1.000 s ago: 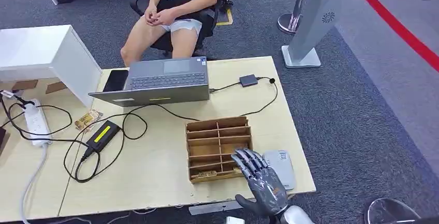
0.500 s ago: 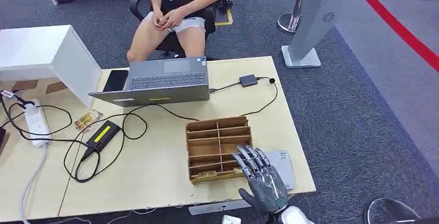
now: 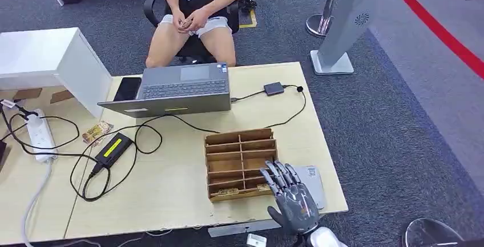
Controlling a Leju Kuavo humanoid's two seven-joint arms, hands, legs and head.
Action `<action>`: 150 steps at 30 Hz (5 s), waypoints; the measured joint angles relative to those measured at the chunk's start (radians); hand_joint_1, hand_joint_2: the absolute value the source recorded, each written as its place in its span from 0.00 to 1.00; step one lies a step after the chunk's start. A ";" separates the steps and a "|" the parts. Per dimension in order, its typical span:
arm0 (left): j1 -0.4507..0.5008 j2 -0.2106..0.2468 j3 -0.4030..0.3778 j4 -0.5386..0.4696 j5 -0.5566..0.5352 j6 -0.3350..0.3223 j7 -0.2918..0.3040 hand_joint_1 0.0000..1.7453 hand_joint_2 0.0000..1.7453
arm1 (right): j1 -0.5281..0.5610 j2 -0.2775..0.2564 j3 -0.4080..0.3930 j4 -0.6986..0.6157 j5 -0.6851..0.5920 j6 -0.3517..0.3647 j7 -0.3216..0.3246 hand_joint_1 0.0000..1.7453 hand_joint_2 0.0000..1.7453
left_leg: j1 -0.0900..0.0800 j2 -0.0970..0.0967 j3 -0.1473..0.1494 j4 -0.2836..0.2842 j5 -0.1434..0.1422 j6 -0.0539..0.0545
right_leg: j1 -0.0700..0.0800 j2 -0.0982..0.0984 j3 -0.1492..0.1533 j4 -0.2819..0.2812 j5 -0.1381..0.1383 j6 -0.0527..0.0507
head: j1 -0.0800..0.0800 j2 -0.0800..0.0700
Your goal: Pass the card to the sensor for recognition and then transmit it.
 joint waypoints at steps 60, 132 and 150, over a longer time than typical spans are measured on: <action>-0.018 -0.008 0.007 0.000 -0.093 -0.022 -0.012 0.00 1.00 | -0.260 0.054 -0.138 -0.304 -0.128 -0.030 -0.093 1.00 1.00 | 0.000 0.003 0.000 0.000 0.005 -0.001 | 0.000 0.003 0.000 0.001 0.005 0.000 | 0.000 0.000; -0.017 -0.010 0.061 0.000 -0.097 0.001 -0.055 0.00 1.00 | -0.449 0.061 -1.251 1.046 -1.764 0.851 -0.229 0.00 1.00 | 0.000 -0.003 -0.005 0.000 0.005 0.000 | 0.000 -0.002 -0.005 -0.001 0.007 0.001 | 0.000 0.000; -0.014 0.005 0.110 0.000 -0.117 0.090 -0.071 1.00 1.00 | -0.063 0.111 -1.301 1.145 -1.474 0.495 -0.070 1.00 1.00 | 0.000 0.000 -0.003 -0.001 0.001 -0.001 | 0.000 0.000 -0.001 0.000 0.001 0.000 | 0.000 0.000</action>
